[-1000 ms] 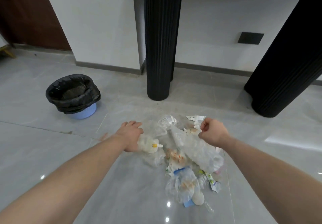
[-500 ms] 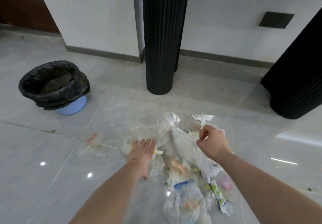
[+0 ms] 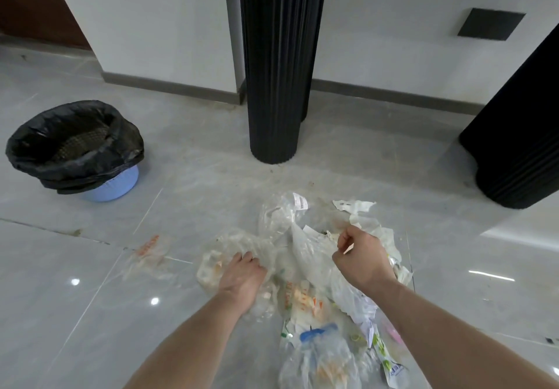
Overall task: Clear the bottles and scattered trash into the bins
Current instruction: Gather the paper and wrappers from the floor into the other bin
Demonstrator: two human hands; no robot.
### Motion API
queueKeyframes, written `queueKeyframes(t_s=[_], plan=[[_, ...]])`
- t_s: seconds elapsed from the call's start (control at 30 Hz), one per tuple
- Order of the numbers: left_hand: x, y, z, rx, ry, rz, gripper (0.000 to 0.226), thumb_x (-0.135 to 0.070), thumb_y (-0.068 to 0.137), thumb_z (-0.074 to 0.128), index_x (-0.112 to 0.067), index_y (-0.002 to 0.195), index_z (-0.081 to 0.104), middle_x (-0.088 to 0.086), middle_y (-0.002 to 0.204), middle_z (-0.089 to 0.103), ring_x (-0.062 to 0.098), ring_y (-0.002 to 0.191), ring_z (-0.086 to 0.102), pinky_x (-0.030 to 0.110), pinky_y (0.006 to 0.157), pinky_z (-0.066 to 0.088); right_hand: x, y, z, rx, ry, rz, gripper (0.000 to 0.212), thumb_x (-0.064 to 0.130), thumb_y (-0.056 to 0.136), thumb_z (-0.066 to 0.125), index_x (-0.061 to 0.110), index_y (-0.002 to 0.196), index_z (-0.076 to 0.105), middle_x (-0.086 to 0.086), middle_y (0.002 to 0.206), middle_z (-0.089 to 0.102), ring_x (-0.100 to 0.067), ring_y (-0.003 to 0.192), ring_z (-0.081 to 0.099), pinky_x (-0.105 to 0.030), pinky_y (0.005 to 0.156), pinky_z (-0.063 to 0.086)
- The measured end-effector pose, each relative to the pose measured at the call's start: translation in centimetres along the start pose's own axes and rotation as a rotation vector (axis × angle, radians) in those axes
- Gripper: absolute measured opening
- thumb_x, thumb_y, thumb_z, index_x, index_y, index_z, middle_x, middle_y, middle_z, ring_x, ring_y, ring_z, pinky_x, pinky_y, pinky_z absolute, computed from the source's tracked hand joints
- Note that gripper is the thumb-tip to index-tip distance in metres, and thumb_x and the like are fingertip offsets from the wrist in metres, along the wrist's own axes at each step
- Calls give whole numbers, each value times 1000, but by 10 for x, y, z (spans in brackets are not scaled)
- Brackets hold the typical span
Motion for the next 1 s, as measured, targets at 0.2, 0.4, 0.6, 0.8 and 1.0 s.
queueKeyframes(t_s=[0.2, 0.4, 0.6, 0.8, 1.0], plan=[[19, -34, -35, -5, 26, -12, 29, -8, 87, 53, -16, 110, 70, 6, 115, 66, 29, 116, 51, 39, 96, 37, 21, -17, -25, -16, 33, -21, 16, 10, 72, 62, 25, 75, 56, 7, 75, 67, -16, 67, 64, -31, 60, 51], [76, -108, -95, -74, -190, -181, 31, -20, 86, 53, -16, 116, 62, 5, 123, 61, 27, 120, 51, 37, 97, 39, 61, -59, -67, -79, 94, -79, 15, 9, 73, 63, 22, 75, 57, 8, 77, 66, -17, 67, 63, -25, 56, 46], [139, -194, -155, -228, -557, -401, 22, -30, 75, 54, -20, 91, 63, 5, 102, 66, 30, 99, 66, 34, 81, 53, 122, -110, -93, -95, 82, -133, 11, 10, 75, 63, 20, 77, 59, 8, 76, 66, -13, 65, 60, -25, 51, 42], [189, -240, -190, -332, -718, -459, 15, -26, 77, 54, -12, 80, 58, 5, 80, 64, 24, 76, 63, 40, 69, 54, 196, -128, -97, -84, 76, -224, 12, 13, 74, 62, 23, 75, 57, 8, 76, 66, -13, 69, 60, -26, 55, 44], [242, -225, -185, -417, -746, -458, 13, -19, 83, 50, -15, 71, 47, 5, 73, 58, 26, 72, 60, 37, 56, 41, 255, -90, -61, -59, 94, -297, 13, 10, 77, 62, 22, 76, 56, 7, 77, 64, -17, 69, 62, -26, 53, 47]])
Point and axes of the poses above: each hand's wrist, its own y-axis towards the middle knuckle, its own z-axis out of the palm, x = y × z, the point moved 10 cm from there along y, towards the middle knuckle
